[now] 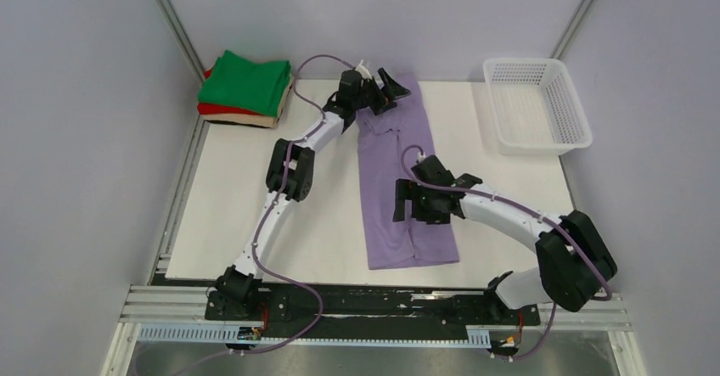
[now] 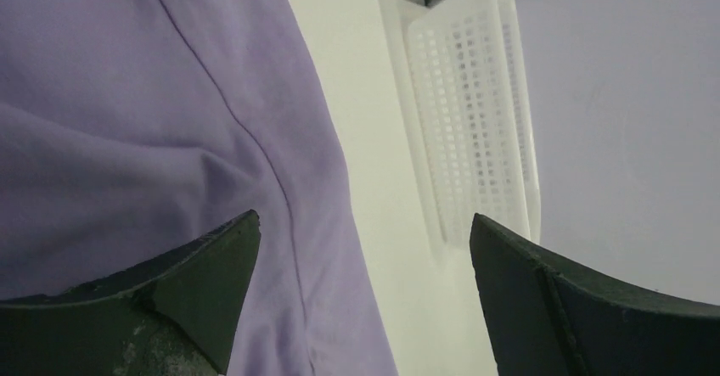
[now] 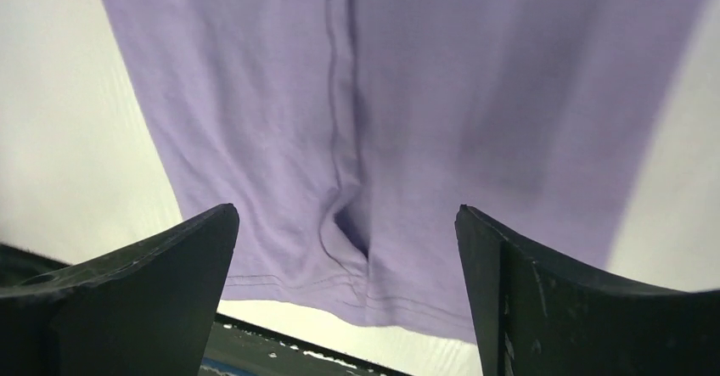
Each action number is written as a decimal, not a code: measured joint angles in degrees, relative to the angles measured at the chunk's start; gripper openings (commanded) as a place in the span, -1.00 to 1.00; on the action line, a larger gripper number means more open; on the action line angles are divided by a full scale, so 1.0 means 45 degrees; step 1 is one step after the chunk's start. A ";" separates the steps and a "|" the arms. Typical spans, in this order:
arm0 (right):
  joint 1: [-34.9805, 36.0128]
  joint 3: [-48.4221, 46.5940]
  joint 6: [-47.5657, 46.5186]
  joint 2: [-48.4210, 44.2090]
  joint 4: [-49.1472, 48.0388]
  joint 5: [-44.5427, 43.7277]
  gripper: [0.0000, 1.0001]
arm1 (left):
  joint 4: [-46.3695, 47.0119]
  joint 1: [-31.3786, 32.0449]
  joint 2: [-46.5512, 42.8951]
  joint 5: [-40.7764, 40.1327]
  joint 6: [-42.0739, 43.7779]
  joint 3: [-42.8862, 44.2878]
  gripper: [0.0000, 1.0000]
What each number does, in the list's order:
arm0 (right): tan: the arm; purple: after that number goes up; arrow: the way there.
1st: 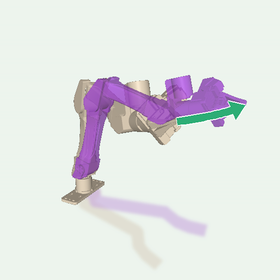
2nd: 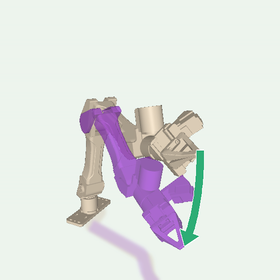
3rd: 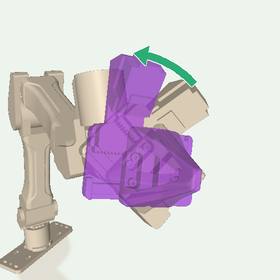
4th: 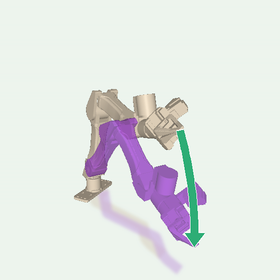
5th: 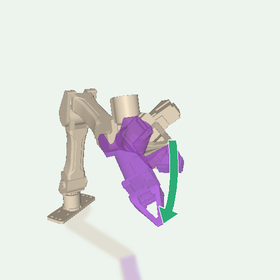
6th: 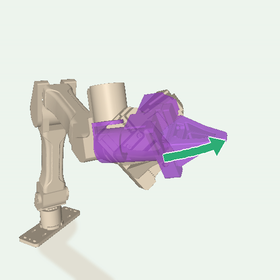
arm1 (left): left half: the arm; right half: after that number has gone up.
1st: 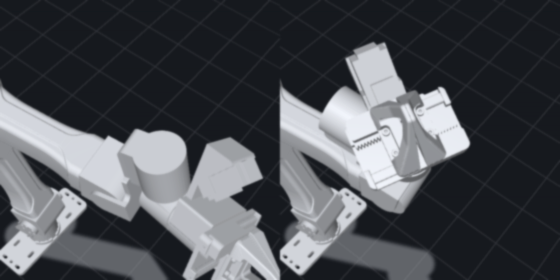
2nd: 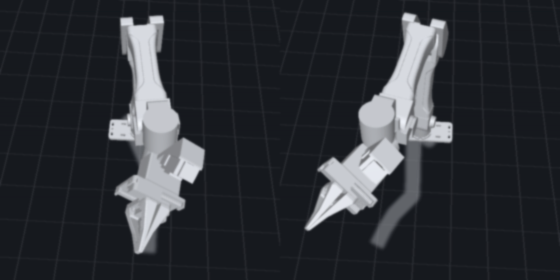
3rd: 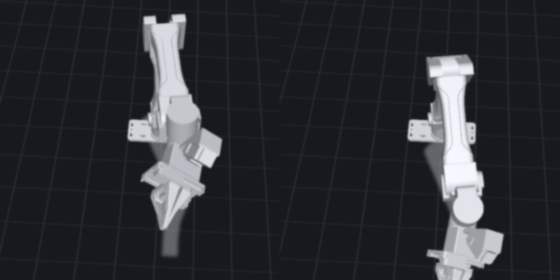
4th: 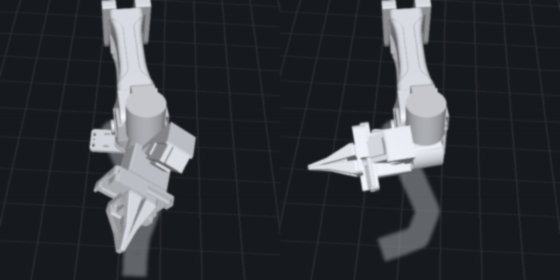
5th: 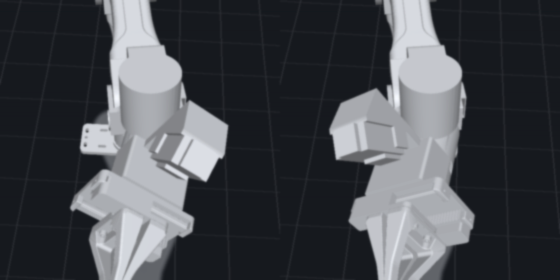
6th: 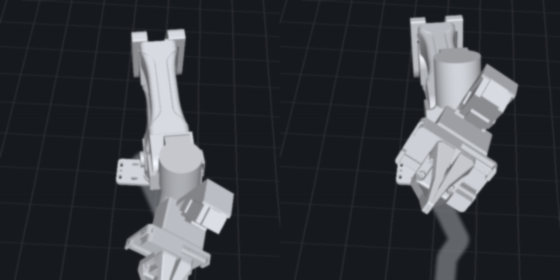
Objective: Fold and stack the t-shirts
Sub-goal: Rotate the tshirt 90 degrees, then grab the bottom of the folded rectangular tshirt with both arms
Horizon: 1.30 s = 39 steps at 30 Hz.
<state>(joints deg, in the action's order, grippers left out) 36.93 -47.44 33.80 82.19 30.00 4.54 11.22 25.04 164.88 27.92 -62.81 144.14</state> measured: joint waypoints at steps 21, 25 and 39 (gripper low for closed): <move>-0.5498 0.3385 0.2283 -0.5790 0.2953 0.0991 0.61 | -0.6892 0.4949 -1.7903 -0.2880 0.5901 -1.7626 0.89; -0.5498 0.3730 0.2618 -0.5984 0.3113 0.1010 0.44 | -0.8476 0.6081 -1.7898 -0.3609 0.4940 -2.0225 0.73; -0.5498 0.5149 0.3725 -0.6756 0.2759 0.0345 0.07 | -0.6368 0.7587 -1.6587 -0.3177 0.2186 -2.1833 -0.05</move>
<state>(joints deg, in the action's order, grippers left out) 12.19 -24.27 50.57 51.79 42.41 6.09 -17.43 59.18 90.24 13.63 -52.97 45.89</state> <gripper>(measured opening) 0.581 0.579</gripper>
